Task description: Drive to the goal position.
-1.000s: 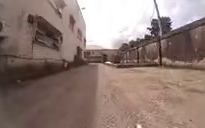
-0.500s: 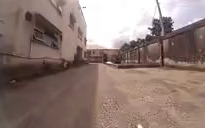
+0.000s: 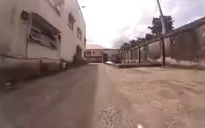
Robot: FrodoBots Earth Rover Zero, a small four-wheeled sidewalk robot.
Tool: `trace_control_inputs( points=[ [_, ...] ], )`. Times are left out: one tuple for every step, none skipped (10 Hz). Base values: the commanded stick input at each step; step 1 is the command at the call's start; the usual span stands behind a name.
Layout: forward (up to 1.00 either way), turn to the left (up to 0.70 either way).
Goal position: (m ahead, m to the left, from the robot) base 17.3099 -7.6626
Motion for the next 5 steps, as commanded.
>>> trace_control_inputs(
  points=[
    [0.5, 0.05],
    [0.5, 0.05],
    [0.5, 0.05],
    [0.5, 0.05],
    [0.5, 0.05]
  ],
)
